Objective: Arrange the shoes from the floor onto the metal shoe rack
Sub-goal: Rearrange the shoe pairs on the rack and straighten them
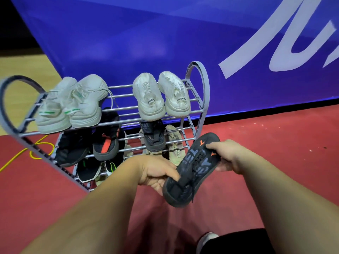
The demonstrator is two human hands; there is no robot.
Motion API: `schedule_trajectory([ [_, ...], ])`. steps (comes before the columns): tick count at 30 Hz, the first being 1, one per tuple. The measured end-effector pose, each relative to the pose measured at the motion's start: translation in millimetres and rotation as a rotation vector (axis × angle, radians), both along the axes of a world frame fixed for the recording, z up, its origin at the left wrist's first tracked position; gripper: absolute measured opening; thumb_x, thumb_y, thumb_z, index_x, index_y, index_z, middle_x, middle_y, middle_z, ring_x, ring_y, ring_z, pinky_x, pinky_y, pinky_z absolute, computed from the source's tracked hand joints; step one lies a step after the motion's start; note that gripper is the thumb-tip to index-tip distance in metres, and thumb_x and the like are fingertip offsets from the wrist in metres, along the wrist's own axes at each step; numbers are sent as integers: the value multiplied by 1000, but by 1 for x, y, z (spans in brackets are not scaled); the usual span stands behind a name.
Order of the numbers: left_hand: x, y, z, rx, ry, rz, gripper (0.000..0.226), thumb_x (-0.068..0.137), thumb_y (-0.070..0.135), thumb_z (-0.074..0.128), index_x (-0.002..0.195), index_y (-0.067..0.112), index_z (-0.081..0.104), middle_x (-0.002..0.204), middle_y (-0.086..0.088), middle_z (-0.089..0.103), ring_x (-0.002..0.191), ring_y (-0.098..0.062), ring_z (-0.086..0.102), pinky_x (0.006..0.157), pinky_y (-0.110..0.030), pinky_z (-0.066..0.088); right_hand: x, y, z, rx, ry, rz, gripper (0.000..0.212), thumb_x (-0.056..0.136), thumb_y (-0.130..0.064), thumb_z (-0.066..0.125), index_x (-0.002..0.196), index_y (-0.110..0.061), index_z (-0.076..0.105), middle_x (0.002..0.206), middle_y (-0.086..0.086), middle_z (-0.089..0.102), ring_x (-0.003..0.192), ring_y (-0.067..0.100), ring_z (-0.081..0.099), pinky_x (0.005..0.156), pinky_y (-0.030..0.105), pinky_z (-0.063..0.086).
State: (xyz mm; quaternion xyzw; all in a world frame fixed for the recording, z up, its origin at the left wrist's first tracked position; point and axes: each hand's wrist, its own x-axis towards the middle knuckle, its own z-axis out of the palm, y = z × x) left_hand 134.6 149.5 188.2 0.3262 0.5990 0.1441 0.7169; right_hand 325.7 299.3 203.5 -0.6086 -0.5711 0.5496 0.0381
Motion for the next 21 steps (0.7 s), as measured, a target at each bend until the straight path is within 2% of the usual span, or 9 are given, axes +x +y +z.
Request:
schedule_trajectory([
  [2, -9, -3, 0, -10, -11, 28, 52, 59, 27, 79, 109, 12, 69, 99, -18, 61, 73, -21, 59, 83, -39, 56, -5, -6, -8, -36, -154, 171, 32, 92, -32, 68, 102, -2, 64, 98, 18, 70, 63, 32, 68, 76, 53, 63],
  [4, -16, -4, 0, -10, -41, 94, 38, 58, 28, 79, 93, 14, 74, 90, -11, 63, 70, -18, 59, 73, -31, 52, -11, -11, -10, -98, -191, 247, 36, 94, -34, 67, 107, -1, 61, 111, 22, 65, 68, 37, 70, 76, 60, 61],
  [6, -24, -6, 0, -11, -61, 186, 22, 57, 27, 78, 76, 18, 76, 77, -5, 64, 63, -14, 58, 63, -25, 49, -20, -14, -10, -159, -180, 292, 37, 97, -36, 65, 112, -3, 59, 113, 20, 61, 70, 37, 71, 72, 55, 63],
  [11, -46, -9, -14, -16, -210, 393, 27, 64, 23, 76, 91, 17, 73, 75, 0, 67, 57, -11, 62, 51, -21, 49, -41, -18, -1, -161, -109, 326, 44, 99, -41, 62, 120, -3, 60, 103, 20, 65, 66, 32, 74, 55, 41, 63],
  [14, -49, -10, -11, 15, -315, 529, 11, 73, 19, 69, 78, 18, 78, 68, 3, 69, 49, -10, 61, 43, -17, 44, -49, -12, 5, -95, 4, 303, 42, 97, -45, 63, 120, -10, 62, 103, 20, 66, 60, 29, 73, 54, 40, 63],
  [16, -50, -9, -13, 50, -343, 592, 24, 83, 24, 59, 74, 17, 80, 66, 3, 70, 48, -10, 60, 43, -18, 41, -53, -7, 8, -25, 94, 301, 38, 96, -47, 63, 120, -17, 61, 108, 17, 67, 60, 26, 71, 55, 37, 61],
  [18, -51, -4, -19, 80, -362, 657, 28, 89, 24, 57, 76, 16, 81, 73, 2, 72, 56, -12, 61, 48, -20, 42, -55, -4, 9, 24, 191, 274, 32, 95, -46, 63, 119, -25, 60, 112, 11, 66, 65, 27, 70, 56, 34, 59],
  [20, -49, 6, -26, 109, -400, 712, 19, 79, 26, 69, 90, 16, 80, 91, -1, 73, 73, -15, 61, 61, -23, 44, -56, -3, 10, 18, 275, 223, 24, 95, -46, 64, 113, -30, 60, 109, 10, 64, 70, 29, 71, 59, 36, 59],
  [21, -45, 13, -27, 121, -414, 736, 26, 76, 26, 73, 99, 16, 79, 99, -3, 72, 78, -16, 62, 65, -25, 46, -55, -2, 10, -6, 302, 209, 28, 94, -47, 65, 115, -29, 61, 108, 11, 64, 71, 29, 72, 60, 36, 59],
])
